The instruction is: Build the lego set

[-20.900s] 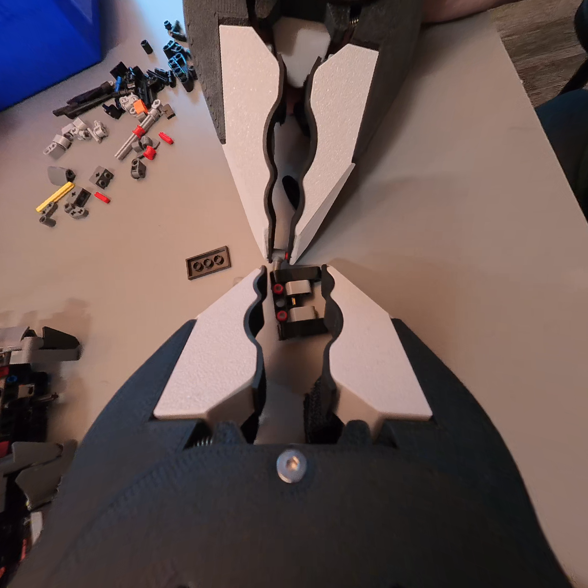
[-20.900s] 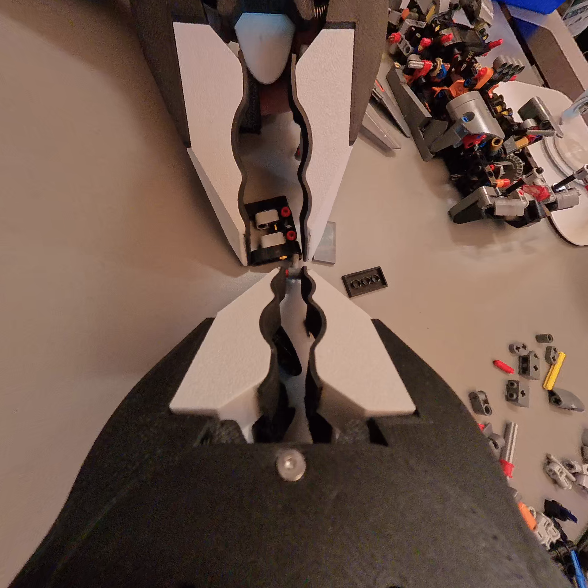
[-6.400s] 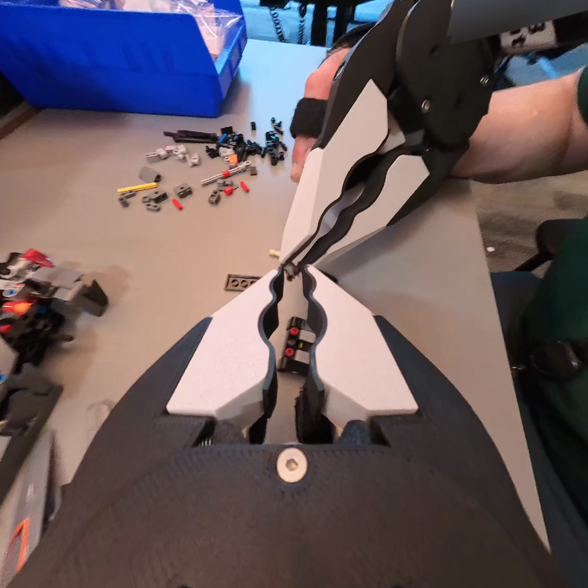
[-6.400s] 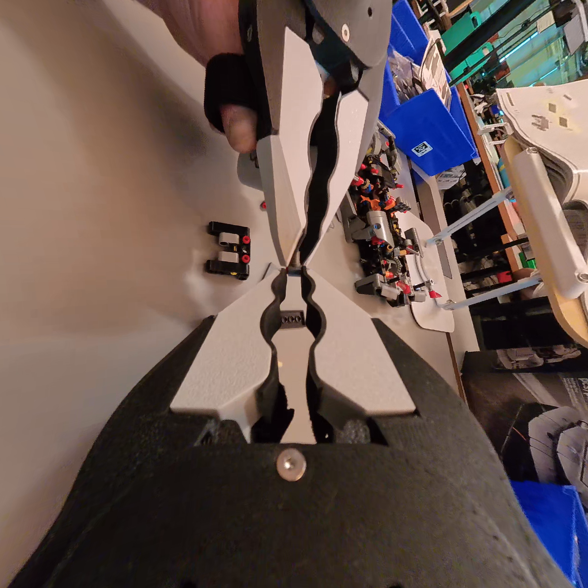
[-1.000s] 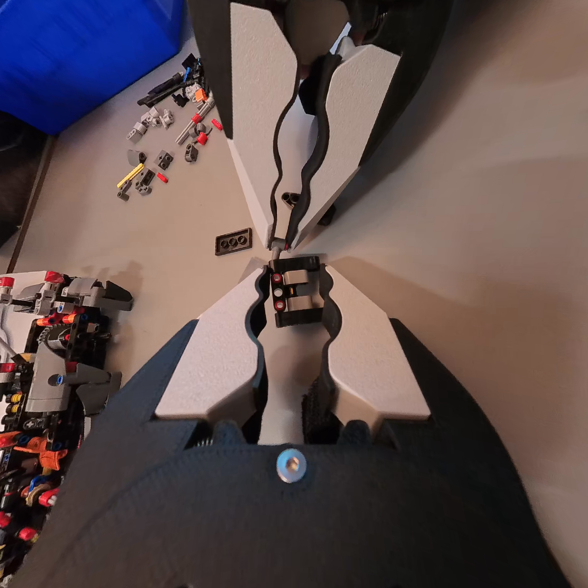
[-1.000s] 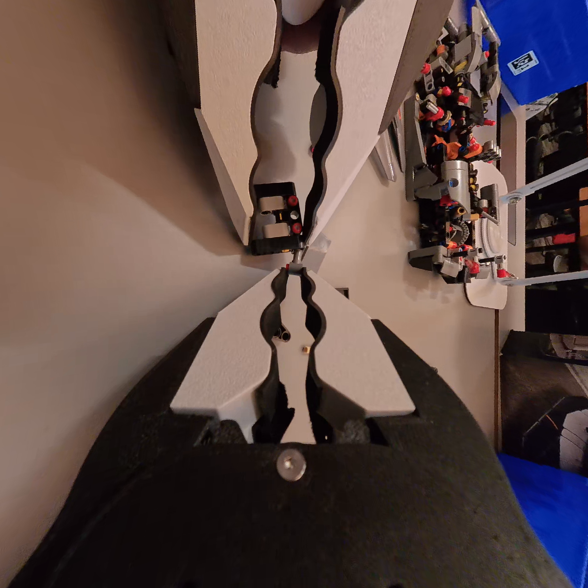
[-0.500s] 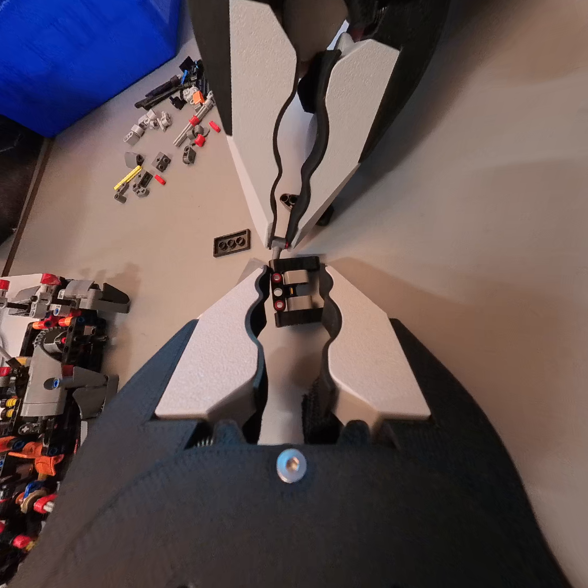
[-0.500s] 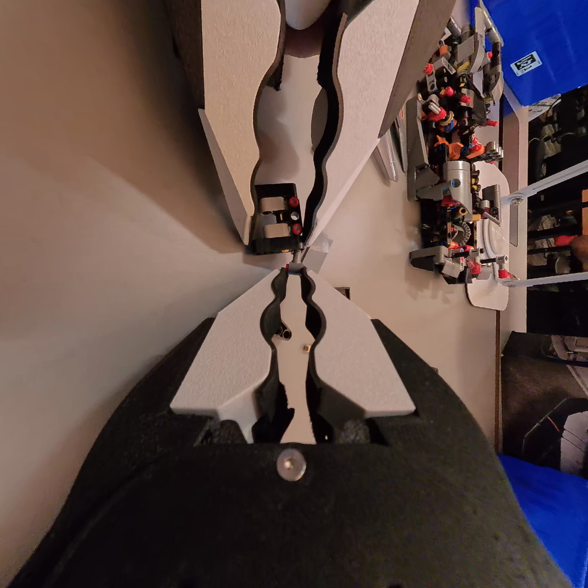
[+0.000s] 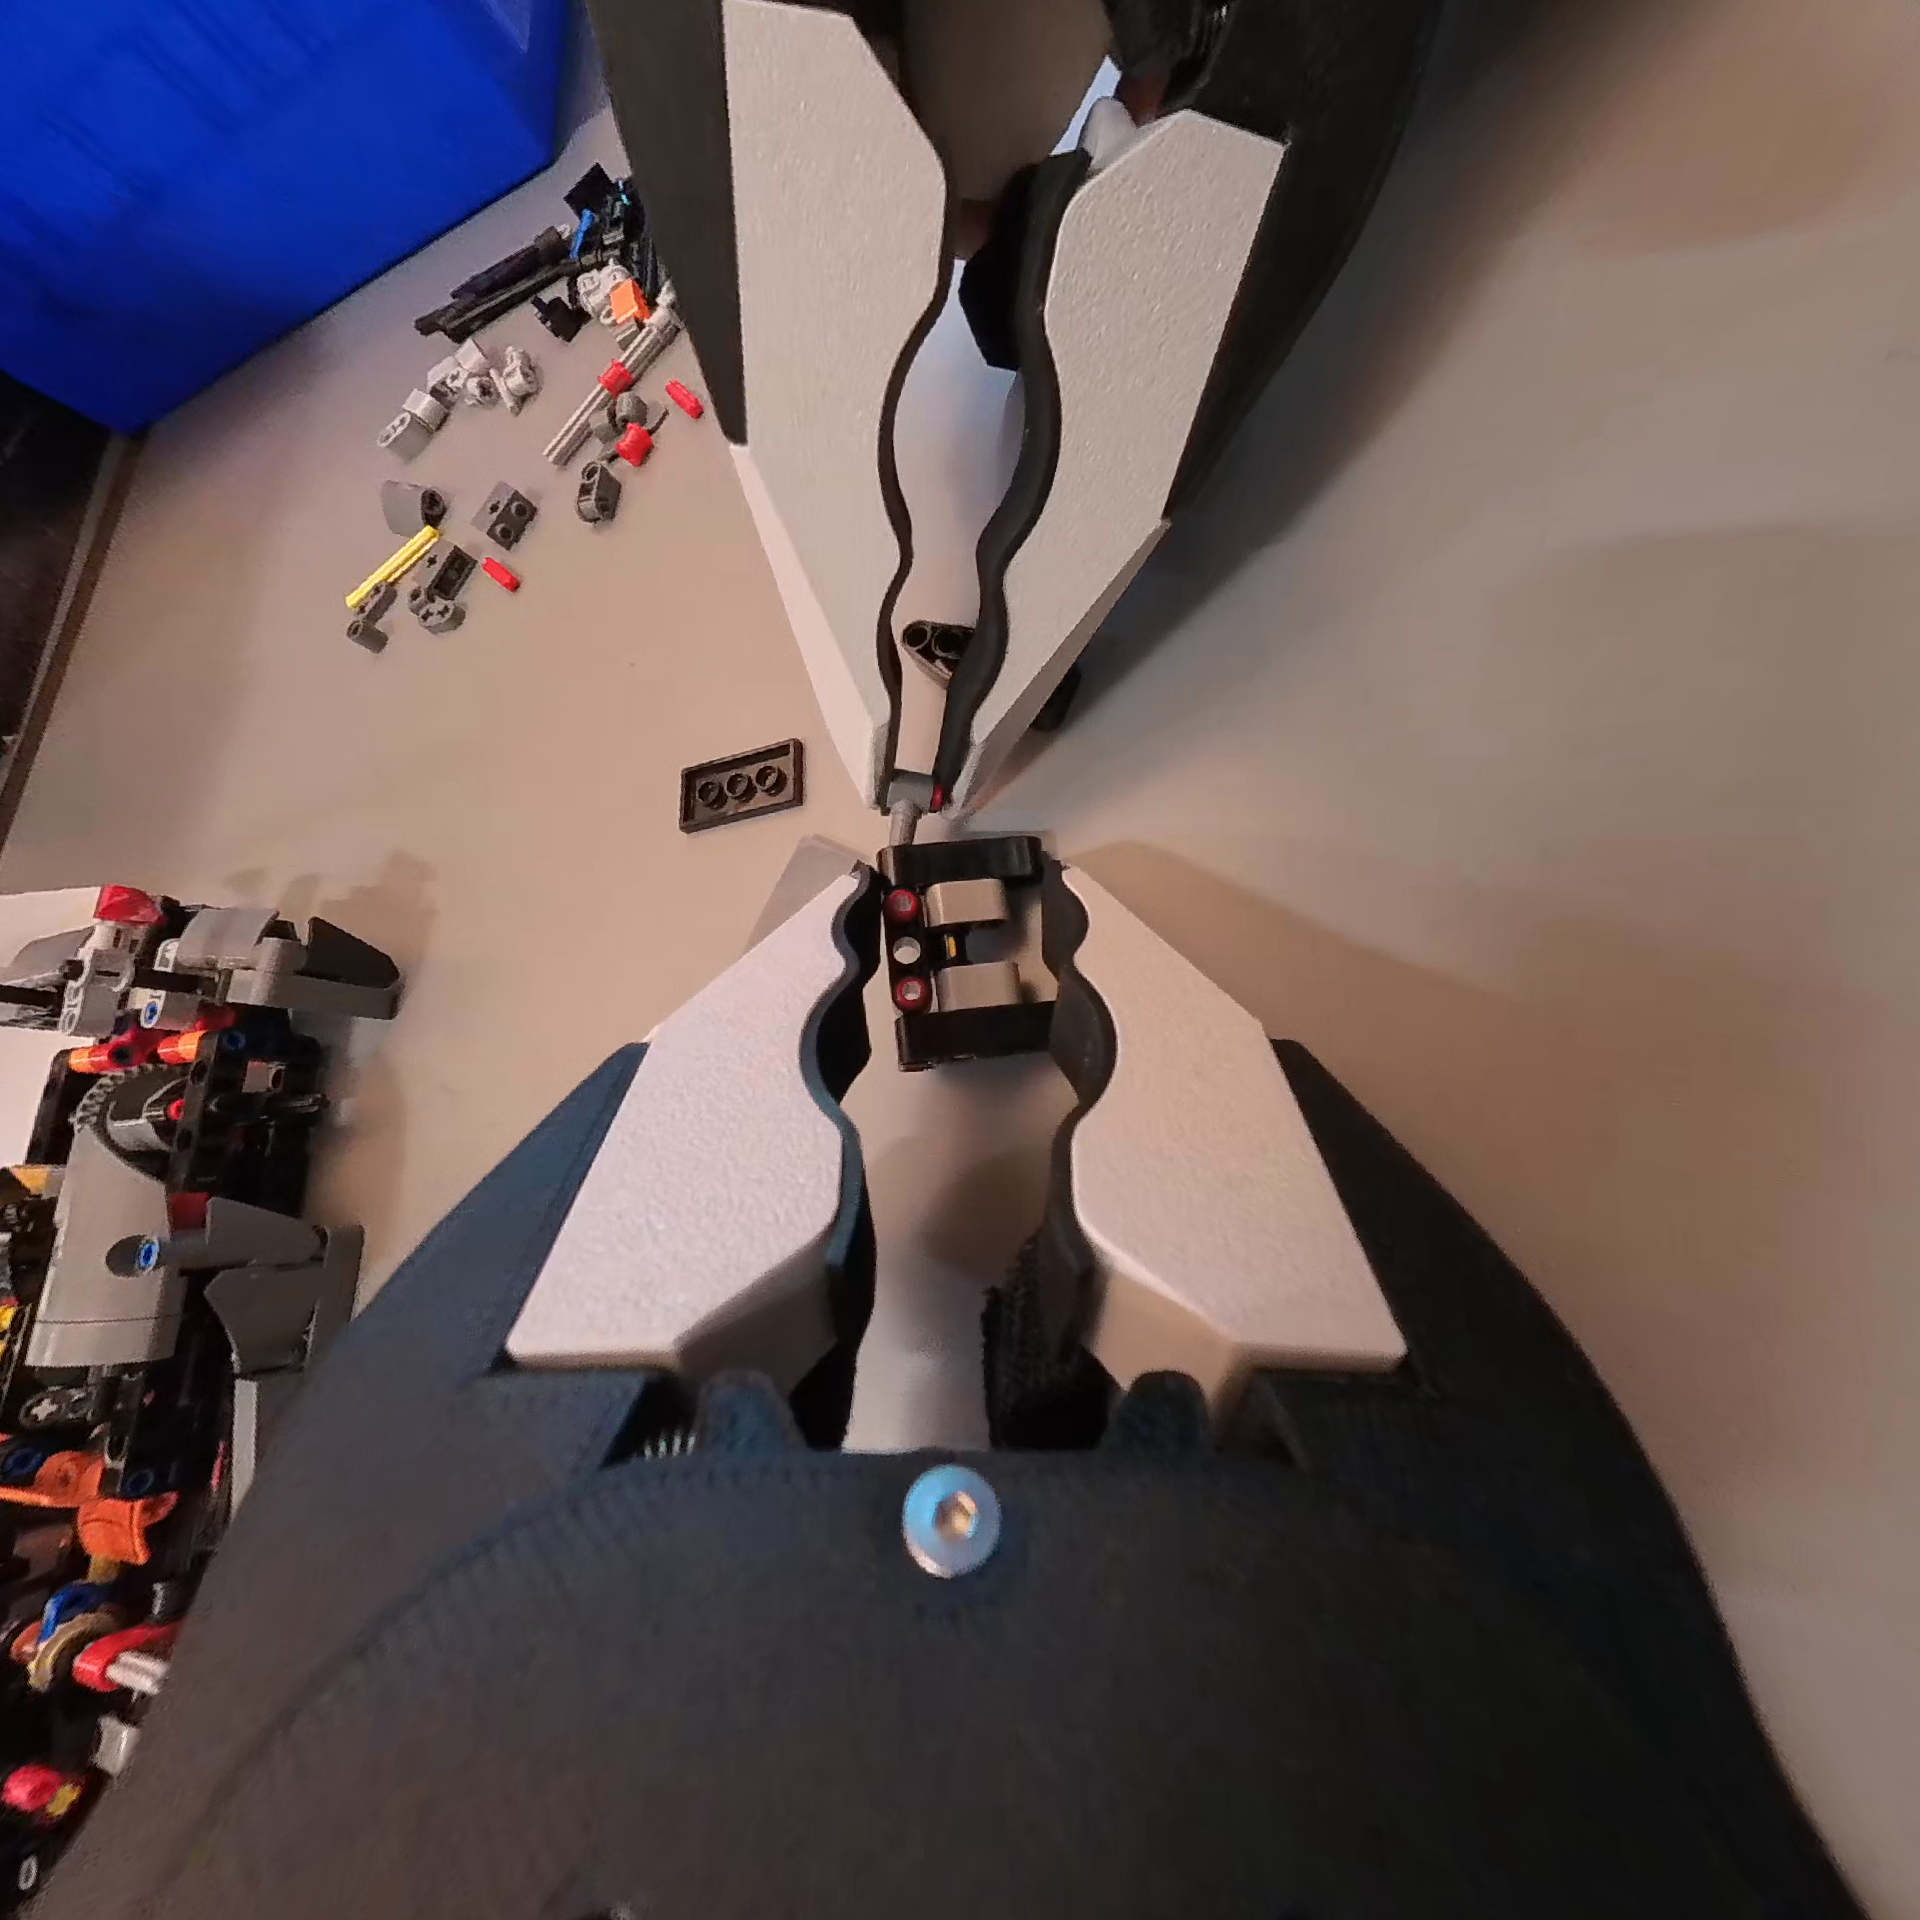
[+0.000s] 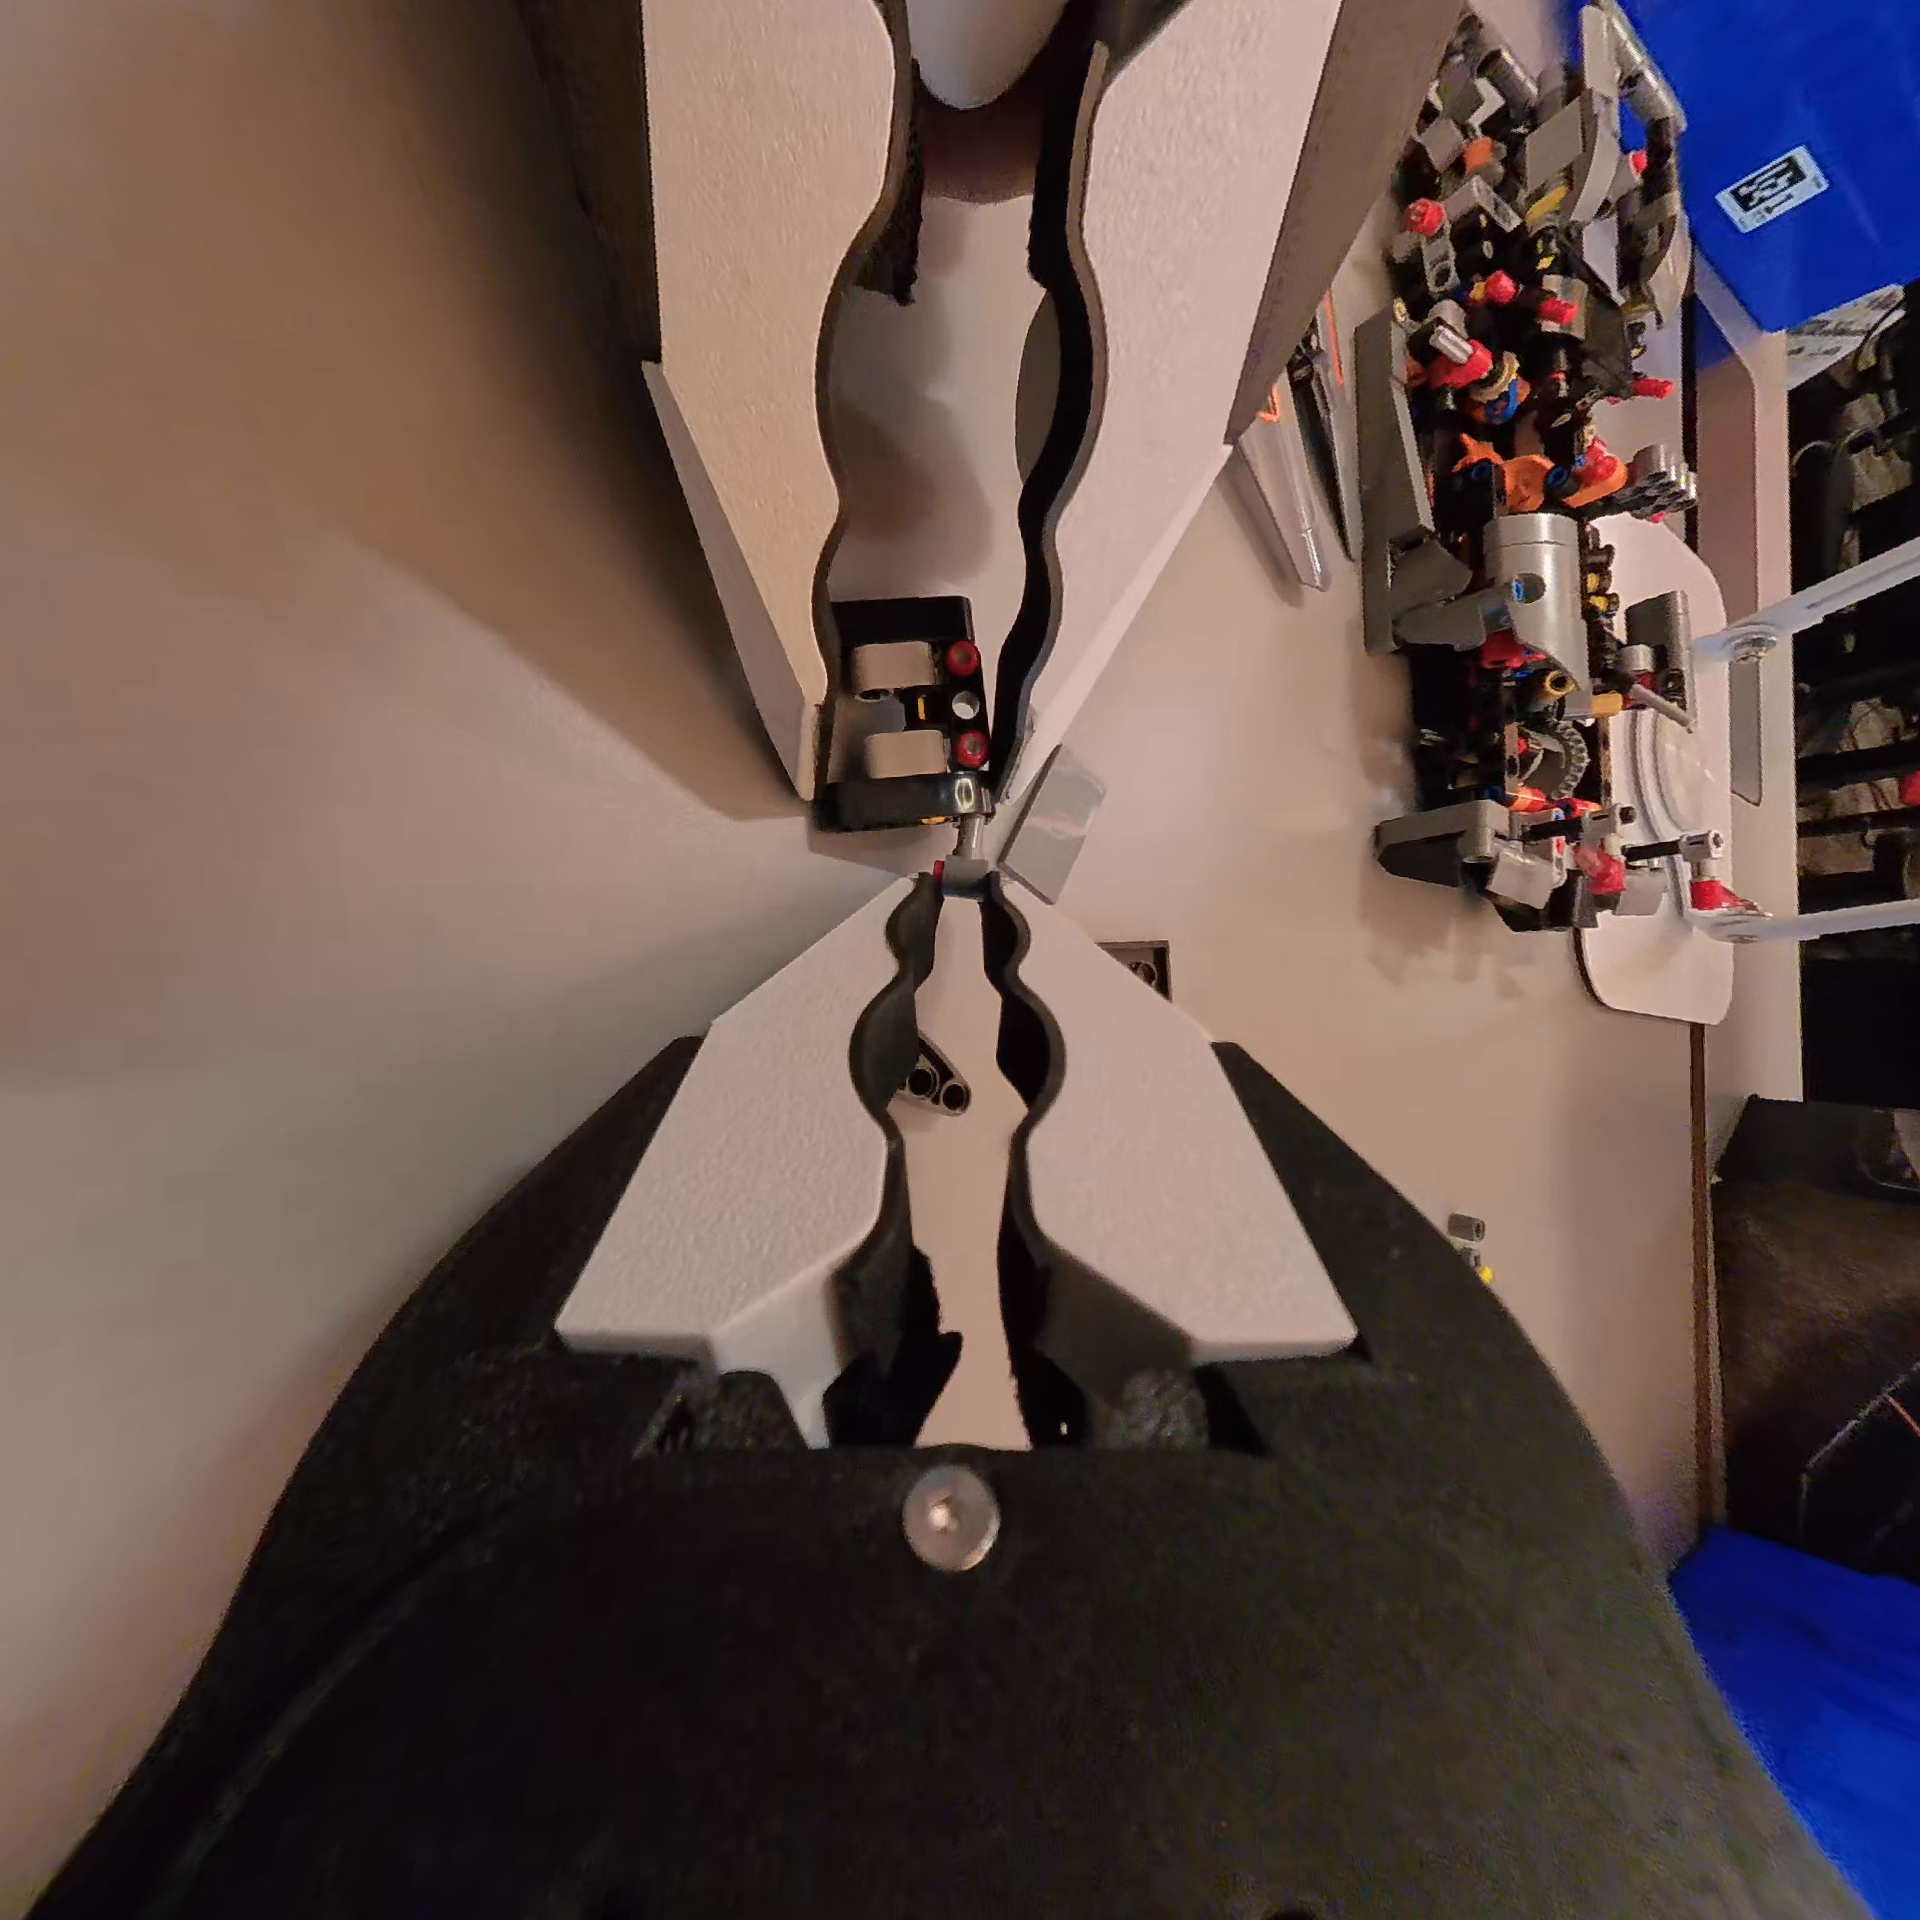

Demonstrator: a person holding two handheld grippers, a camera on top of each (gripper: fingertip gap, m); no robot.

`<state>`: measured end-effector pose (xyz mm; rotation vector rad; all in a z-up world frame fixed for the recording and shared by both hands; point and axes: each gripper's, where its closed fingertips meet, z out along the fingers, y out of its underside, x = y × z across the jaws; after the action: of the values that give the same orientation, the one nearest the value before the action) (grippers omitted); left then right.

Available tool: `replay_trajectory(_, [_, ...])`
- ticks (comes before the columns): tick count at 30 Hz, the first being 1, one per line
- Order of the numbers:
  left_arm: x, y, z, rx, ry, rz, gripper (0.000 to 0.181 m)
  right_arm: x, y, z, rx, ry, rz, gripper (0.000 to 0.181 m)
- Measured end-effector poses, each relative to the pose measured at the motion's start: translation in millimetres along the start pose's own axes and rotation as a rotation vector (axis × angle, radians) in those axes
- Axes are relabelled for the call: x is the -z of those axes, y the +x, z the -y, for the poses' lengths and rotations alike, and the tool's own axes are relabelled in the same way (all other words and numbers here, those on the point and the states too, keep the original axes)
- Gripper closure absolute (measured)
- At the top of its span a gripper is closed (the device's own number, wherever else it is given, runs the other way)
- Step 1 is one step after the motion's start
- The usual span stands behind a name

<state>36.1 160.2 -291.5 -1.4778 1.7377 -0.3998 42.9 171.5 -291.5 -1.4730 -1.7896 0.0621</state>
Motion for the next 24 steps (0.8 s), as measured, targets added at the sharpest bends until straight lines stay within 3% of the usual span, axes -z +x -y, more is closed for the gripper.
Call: replay_trajectory(24, [0.2, 5.4, -0.4, 0.025, 0.007, -0.076, 0.152, -0.8, -7.5, 1.9, -0.085, 0.138, 0.152, 0.177])
